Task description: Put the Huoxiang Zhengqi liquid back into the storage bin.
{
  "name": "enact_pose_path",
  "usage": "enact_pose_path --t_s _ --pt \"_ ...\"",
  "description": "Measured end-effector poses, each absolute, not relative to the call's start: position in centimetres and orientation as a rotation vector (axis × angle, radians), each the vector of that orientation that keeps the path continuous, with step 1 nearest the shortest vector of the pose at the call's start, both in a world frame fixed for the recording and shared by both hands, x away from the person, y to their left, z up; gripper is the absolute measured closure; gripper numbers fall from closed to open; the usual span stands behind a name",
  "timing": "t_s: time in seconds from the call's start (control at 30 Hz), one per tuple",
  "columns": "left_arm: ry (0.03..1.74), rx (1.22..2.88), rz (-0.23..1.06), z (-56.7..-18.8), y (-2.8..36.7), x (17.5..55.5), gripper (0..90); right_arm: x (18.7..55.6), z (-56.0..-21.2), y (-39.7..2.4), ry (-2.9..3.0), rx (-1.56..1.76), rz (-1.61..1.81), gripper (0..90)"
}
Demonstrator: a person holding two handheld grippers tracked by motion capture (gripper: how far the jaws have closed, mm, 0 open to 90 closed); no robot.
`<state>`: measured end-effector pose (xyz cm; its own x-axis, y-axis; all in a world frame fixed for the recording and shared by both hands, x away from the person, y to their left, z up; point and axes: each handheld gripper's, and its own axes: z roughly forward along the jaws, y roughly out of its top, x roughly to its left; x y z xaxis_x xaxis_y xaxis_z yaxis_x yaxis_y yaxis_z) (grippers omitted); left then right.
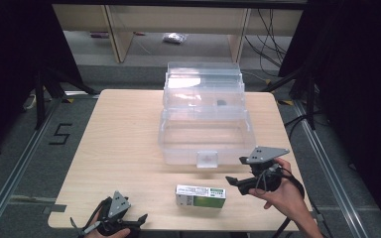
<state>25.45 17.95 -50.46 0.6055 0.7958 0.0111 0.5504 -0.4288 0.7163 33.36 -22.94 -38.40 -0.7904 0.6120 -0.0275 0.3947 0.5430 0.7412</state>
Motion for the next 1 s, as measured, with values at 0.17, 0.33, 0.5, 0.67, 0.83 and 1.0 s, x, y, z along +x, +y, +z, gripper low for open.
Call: enact_pose_path --t_s 0.17,0.33,0.5,0.67,0.83,1.0 --pt "1.044 2.165 0.459 -50.4 18.1 25.5 15.0 32.7 -37.9 -21.3 2.549 0.778 1.092 23.6" --pt "1.057 2.137 0.465 -50.5 17.9 25.5 15.0 32.2 -38.1 -18.6 2.635 0.635 1.044 25.7" --pt "1.045 2.169 0.459 -50.4 18.1 25.5 15.0 32.3 -38.5 -16.9 2.701 0.606 0.966 26.0" --pt "1.046 2.166 0.455 -50.4 18.1 25.5 15.0 32.7 -39.0 -15.6 2.752 0.535 0.895 25.7" --pt "1.042 2.168 0.453 -50.4 18.1 25.5 15.0 33.3 -39.6 -14.4 2.798 0.458 0.817 25.8" --pt "1.048 2.165 0.451 -50.4 18.0 25.5 15.0 33.7 -40.3 -13.5 2.843 0.418 0.763 25.6"
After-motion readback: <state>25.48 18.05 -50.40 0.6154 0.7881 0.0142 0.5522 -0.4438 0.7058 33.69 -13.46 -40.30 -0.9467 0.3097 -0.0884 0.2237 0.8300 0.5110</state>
